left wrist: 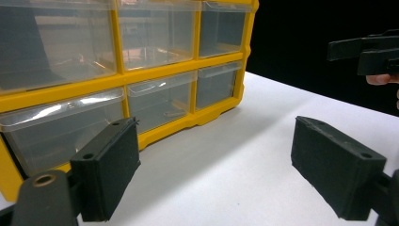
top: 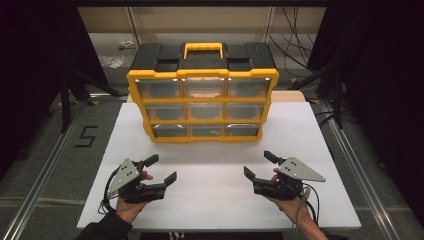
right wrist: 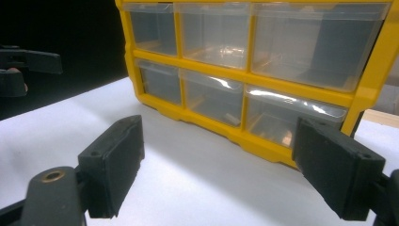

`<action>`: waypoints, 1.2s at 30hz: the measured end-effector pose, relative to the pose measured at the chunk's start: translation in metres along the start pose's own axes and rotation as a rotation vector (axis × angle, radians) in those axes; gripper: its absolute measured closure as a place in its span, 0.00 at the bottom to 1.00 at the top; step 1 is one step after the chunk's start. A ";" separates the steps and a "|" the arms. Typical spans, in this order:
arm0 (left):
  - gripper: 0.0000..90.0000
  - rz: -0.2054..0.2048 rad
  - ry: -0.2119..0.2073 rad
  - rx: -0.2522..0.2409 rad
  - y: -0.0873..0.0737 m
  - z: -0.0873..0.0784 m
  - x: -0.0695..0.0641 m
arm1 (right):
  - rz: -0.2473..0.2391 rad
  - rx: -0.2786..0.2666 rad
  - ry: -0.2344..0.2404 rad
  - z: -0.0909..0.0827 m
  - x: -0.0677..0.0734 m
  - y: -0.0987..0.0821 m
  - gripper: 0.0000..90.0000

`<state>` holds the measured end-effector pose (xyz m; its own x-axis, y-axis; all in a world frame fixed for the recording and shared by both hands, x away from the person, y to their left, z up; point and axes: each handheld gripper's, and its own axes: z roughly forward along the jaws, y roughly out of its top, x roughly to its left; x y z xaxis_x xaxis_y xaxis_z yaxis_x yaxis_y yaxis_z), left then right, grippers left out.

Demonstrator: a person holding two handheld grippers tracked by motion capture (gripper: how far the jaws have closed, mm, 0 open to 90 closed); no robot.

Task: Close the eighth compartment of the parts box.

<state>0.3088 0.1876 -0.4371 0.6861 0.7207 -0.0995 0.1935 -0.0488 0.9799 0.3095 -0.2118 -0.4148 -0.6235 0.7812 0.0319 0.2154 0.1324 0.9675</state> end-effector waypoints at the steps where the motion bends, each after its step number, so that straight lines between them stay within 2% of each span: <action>1: 0.17 0.001 0.000 -0.001 0.000 0.000 0.000 | 0.003 -0.002 -0.001 -0.001 0.000 0.000 0.20; 8: 0.17 0.003 -0.006 -0.003 0.000 0.000 -0.001 | 0.004 -0.001 -0.010 -0.004 -0.002 -0.002 0.20; 14: 0.17 0.020 -0.007 -0.003 0.000 0.000 -0.002 | 0.007 0.002 -0.017 -0.007 -0.002 -0.003 0.20; 27: 0.17 0.010 -0.014 -0.005 0.000 0.000 -0.001 | 0.023 -0.004 -0.031 -0.014 -0.005 -0.005 0.19; 36: 0.17 0.012 -0.015 -0.007 0.000 0.000 -0.001 | 0.018 -0.004 -0.036 -0.015 -0.005 -0.006 0.19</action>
<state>0.3080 0.1867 -0.4367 0.6990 0.7094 -0.0902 0.1800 -0.0524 0.9823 0.2999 -0.2253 -0.4172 -0.5921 0.8048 0.0403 0.2229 0.1155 0.9680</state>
